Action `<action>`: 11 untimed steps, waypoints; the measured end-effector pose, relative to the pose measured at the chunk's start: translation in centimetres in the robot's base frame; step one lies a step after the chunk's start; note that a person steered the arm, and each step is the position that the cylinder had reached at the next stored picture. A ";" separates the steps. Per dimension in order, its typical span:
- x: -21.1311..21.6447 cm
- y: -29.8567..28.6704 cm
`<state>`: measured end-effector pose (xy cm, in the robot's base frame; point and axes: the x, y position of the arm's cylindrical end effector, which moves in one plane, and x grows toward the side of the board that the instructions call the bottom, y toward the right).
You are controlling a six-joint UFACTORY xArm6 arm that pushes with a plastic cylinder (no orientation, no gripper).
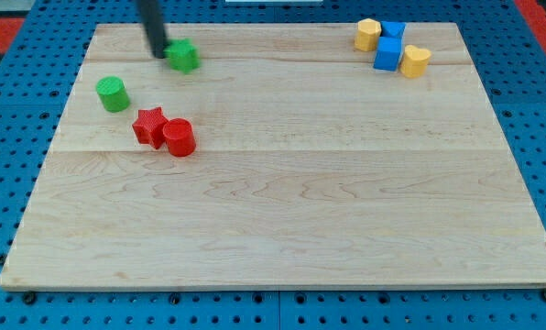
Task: Move the green circle closer to the red star
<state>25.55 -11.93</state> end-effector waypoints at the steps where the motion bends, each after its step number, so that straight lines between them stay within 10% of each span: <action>1: 0.0 10.9; 3: 3.3 15.6; 6: 9.5 -17.6; 9: 7.3 -7.2; 11: 13.7 -11.2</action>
